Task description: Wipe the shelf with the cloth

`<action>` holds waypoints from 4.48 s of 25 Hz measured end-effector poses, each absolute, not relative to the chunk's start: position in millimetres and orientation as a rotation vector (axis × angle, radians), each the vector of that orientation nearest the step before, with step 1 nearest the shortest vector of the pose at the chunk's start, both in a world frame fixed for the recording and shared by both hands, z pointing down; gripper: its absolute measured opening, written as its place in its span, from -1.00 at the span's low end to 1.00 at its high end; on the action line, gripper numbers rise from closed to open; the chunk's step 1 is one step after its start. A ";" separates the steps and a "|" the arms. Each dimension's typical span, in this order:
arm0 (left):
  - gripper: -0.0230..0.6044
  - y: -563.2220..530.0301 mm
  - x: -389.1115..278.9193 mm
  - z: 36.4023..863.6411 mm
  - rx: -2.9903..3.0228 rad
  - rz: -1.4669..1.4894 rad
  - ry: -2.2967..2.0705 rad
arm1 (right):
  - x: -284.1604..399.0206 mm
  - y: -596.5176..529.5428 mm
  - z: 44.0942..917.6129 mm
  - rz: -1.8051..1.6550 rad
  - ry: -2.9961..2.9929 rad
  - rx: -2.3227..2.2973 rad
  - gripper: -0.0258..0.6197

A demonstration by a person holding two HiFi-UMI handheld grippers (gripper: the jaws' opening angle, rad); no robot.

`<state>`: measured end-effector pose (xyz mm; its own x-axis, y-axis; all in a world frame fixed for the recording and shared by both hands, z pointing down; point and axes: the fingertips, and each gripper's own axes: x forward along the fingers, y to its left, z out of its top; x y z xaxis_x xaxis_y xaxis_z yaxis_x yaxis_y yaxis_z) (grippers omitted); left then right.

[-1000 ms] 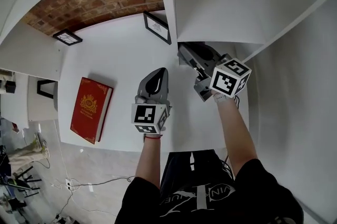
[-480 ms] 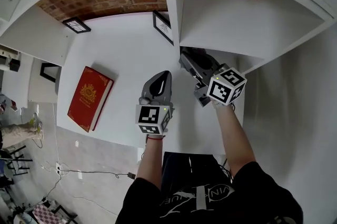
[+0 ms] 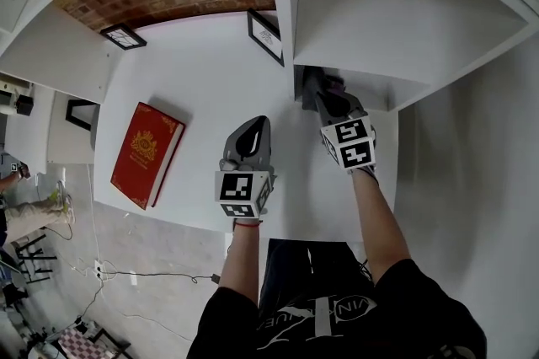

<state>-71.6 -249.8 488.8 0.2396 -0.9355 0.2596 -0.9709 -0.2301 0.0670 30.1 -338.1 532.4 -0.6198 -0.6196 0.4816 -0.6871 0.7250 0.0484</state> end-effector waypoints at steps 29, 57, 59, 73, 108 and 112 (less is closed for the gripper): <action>-0.89 -255.6 -46.4 466.3 2.500 0.162 -1.547 | 196.1 -357.7 476.8 -0.642 -1.394 1.249 -0.79; -0.89 -251.5 -77.4 452.6 2.469 0.168 -1.598 | 205.7 -342.7 522.1 -0.460 -1.470 1.191 -0.79; -0.89 -250.7 -83.5 453.4 2.461 0.167 -1.610 | 203.9 -338.8 522.0 -0.393 -1.540 1.202 -0.79; -0.89 -227.6 -69.8 421.9 2.508 0.132 -1.621 | 167.3 -273.7 421.8 0.049 -2.279 1.300 -0.79; -0.89 -168.4 -61.5 333.4 2.517 0.000 -1.754 | 153.5 -182.6 311.7 0.132 -2.702 1.204 -0.79; -0.89 -164.1 -60.8 334.9 2.510 0.001 -1.749 | 155.4 -179.1 312.4 0.139 -2.707 1.208 -0.79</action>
